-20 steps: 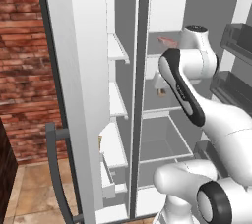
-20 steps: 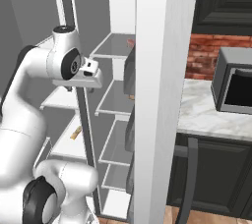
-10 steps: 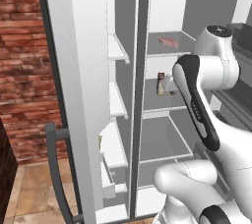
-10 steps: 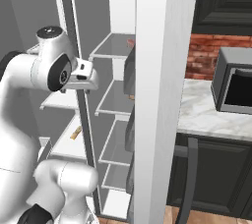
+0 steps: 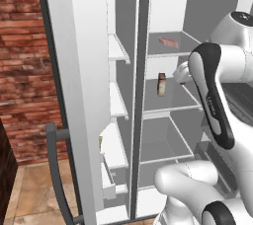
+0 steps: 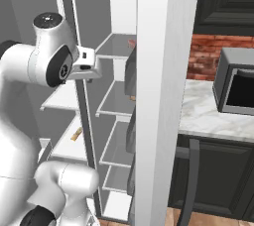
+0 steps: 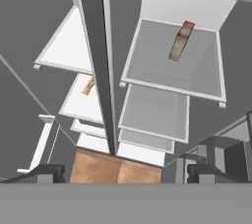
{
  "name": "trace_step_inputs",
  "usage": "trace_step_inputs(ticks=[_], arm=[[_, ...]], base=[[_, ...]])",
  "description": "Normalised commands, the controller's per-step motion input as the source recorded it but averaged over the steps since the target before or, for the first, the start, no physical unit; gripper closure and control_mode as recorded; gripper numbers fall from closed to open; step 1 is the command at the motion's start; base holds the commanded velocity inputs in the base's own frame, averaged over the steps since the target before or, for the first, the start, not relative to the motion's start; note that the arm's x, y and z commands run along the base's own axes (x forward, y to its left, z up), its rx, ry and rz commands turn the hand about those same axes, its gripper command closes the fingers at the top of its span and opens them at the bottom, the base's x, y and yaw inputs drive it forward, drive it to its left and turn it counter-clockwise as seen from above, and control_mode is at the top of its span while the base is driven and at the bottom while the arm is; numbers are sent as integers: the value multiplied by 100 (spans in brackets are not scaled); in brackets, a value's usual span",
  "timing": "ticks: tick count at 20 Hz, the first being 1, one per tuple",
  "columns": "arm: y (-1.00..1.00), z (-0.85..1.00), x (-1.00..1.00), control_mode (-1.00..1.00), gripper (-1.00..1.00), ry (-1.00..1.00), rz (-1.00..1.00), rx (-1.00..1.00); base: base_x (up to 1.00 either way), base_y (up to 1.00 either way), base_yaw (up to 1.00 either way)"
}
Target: There's a steak in the fridge that needs to be moved to the freezer for freezing. Pick up the steak from the fridge, place it on any shelf in the freezer, and close the fridge and freezer doors when done.
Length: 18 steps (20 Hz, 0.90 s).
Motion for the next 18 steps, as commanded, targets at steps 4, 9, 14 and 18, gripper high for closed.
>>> trace_step_inputs(ticks=[4, 9, 14, 18], arm=[[-6, 43, 16, -100, -100, 0, 9, -1], [-9, 10, 38, -100, -100, -6, 2, 0], [-1, 16, 39, -100, -100, -2, 0, 0], [-11, 15, 37, -100, -100, 0, 0, 0]], base=[[0, 0, 0], [0, 0, 0], [0, 0, 0], [0, 0, 0]])
